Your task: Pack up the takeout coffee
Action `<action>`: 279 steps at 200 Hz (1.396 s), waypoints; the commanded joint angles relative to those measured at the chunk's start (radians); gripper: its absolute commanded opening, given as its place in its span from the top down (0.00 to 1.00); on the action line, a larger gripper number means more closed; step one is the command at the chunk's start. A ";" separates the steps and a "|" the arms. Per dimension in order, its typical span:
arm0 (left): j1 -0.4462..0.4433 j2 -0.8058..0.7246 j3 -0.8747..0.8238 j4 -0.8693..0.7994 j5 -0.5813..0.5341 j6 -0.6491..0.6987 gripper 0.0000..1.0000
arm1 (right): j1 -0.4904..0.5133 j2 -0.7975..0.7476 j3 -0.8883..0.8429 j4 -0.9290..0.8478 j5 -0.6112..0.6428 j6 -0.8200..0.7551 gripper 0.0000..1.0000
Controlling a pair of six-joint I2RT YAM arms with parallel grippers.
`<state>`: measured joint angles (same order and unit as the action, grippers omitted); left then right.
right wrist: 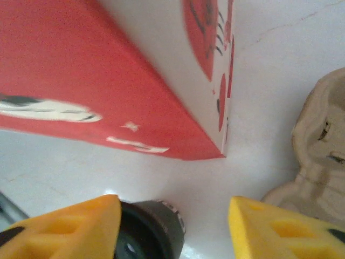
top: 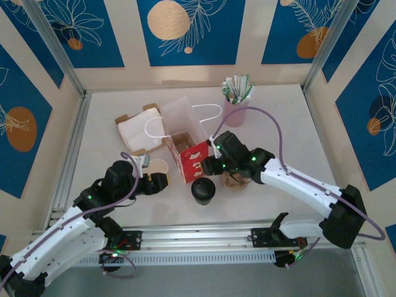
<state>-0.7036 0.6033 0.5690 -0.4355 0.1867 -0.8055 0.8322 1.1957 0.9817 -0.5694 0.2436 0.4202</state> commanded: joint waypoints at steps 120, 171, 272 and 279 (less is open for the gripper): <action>-0.007 -0.075 0.011 -0.075 -0.054 0.015 0.35 | 0.238 -0.070 -0.037 -0.160 0.042 0.021 0.01; -0.008 -0.092 0.015 -0.094 -0.059 0.015 0.35 | 0.279 0.013 -0.018 -0.158 0.117 0.011 0.01; -0.008 -0.098 0.010 -0.098 -0.063 0.012 0.35 | 0.315 0.108 0.035 -0.164 0.185 -0.001 0.02; -0.007 -0.099 0.009 -0.100 -0.062 0.012 0.35 | 0.315 0.113 0.038 -0.162 0.185 -0.003 0.03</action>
<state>-0.7036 0.5179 0.5694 -0.5171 0.1436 -0.8028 1.1397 1.2972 0.9821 -0.7269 0.4004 0.4301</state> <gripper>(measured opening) 0.651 0.987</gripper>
